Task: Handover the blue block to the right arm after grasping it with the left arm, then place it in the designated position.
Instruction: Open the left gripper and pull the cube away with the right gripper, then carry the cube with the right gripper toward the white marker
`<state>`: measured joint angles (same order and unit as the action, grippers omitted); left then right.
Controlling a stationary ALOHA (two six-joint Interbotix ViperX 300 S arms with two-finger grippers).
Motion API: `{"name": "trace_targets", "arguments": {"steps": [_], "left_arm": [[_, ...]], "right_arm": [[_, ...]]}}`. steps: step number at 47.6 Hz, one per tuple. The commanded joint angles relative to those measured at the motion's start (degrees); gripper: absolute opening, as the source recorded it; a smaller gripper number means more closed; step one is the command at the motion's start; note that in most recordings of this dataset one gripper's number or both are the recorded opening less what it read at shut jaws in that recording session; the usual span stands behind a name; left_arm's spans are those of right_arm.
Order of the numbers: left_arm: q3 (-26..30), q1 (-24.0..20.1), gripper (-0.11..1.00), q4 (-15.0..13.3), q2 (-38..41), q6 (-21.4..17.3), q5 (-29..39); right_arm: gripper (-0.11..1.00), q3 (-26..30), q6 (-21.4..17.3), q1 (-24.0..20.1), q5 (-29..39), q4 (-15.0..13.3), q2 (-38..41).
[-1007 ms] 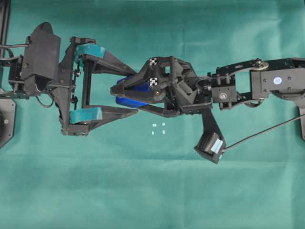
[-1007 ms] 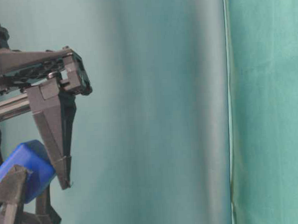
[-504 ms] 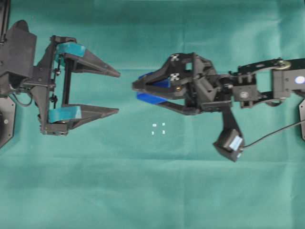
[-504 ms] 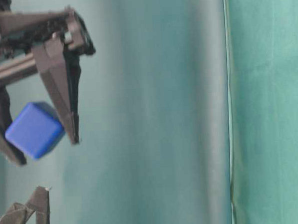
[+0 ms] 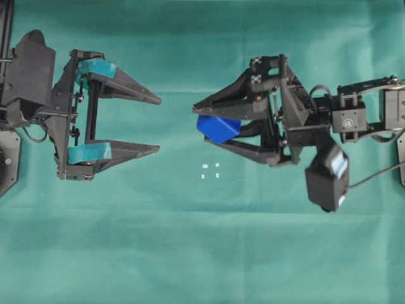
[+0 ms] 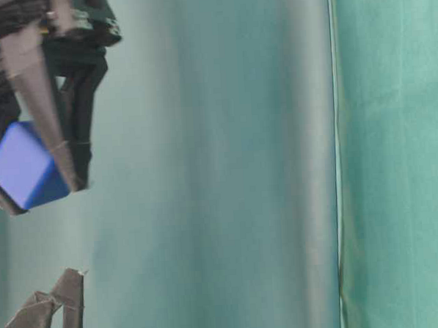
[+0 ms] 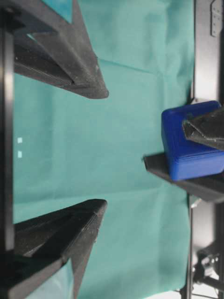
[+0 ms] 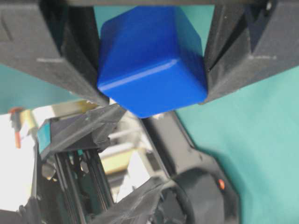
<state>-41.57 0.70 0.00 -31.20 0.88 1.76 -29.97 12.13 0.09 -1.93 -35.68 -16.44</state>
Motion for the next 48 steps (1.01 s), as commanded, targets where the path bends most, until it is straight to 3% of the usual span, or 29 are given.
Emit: {"name": "trace_targets", "arguments": {"steps": [1, 12, 21, 26, 48], "left_arm": [[1.49, 0.0, 1.0, 0.0, -0.26, -0.09, -0.26], [1.49, 0.0, 1.0, 0.0, -0.26, -0.09, -0.26], [1.49, 0.0, 1.0, 0.0, -0.26, -0.18, -0.26], [1.49, 0.0, 1.0, 0.0, -0.18, -0.18, -0.26], [1.49, 0.0, 1.0, 0.0, -0.26, -0.26, -0.26]], "right_arm": [[0.62, 0.97, -5.19, -0.09, -1.58, 2.29, -1.32], [0.62, 1.49, -25.22, -0.09, -1.93, 5.36, -1.41], [0.62, 1.58, -35.95, -0.09, -0.97, 5.36, -1.41], [0.62, 1.58, -37.79, -0.09, 0.26, 5.36, -1.49], [0.62, 1.76, -37.97, -0.09, 0.79, 5.36, -1.49]]}}
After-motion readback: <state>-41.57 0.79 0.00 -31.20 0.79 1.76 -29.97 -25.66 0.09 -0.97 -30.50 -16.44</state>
